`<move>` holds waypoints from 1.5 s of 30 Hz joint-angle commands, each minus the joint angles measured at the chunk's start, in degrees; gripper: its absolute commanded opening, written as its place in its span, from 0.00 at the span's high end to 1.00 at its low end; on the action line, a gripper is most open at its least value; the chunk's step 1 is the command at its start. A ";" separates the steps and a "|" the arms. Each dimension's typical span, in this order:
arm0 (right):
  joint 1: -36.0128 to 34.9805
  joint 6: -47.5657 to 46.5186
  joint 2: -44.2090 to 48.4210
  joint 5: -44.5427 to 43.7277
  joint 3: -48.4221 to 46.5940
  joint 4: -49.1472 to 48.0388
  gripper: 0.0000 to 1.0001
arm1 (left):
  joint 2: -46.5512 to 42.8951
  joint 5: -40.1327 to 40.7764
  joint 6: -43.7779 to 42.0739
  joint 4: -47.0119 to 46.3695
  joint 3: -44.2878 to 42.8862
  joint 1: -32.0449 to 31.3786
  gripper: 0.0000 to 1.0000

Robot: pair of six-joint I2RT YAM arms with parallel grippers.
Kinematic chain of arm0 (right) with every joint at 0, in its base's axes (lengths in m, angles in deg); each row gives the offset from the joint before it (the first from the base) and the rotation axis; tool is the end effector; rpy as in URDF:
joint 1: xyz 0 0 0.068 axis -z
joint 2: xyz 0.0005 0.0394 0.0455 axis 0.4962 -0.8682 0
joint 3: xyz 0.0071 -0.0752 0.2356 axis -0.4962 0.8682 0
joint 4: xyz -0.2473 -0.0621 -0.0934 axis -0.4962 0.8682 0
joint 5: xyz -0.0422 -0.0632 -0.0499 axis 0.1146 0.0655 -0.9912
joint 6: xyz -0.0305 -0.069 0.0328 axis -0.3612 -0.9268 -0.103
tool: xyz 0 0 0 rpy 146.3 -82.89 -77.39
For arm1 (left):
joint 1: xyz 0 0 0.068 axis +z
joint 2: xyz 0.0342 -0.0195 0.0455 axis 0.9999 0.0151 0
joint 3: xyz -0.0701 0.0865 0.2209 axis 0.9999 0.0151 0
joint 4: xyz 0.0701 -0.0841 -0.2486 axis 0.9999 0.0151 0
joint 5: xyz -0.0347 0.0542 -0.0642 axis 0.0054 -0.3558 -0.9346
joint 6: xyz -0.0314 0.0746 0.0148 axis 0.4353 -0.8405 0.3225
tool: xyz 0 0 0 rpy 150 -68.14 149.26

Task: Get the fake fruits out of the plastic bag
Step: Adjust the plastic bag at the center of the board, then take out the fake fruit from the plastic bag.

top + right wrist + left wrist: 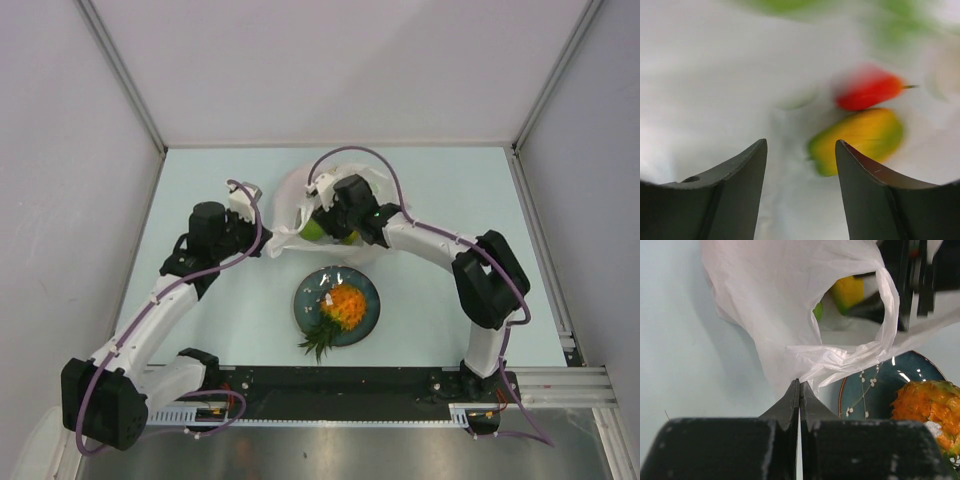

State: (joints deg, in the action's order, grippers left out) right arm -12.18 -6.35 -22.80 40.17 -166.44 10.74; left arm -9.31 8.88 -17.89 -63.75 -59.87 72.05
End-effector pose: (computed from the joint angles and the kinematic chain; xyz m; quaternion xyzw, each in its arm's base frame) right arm 0.3320 0.3007 0.1798 -0.4363 0.7923 0.1102 0.4121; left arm 0.2700 -0.1037 0.2455 0.1795 0.8247 -0.2066 0.4950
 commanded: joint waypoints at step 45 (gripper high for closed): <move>7.92 -1.38 7.71 12.51 -8.72 -0.57 0.62 | 3.42 -2.78 1.10 -3.47 -4.22 1.26 1.00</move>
State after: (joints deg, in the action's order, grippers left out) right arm -4.14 -11.81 -20.52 45.66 -173.98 9.34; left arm -6.40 7.96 -17.63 -64.38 -60.78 72.82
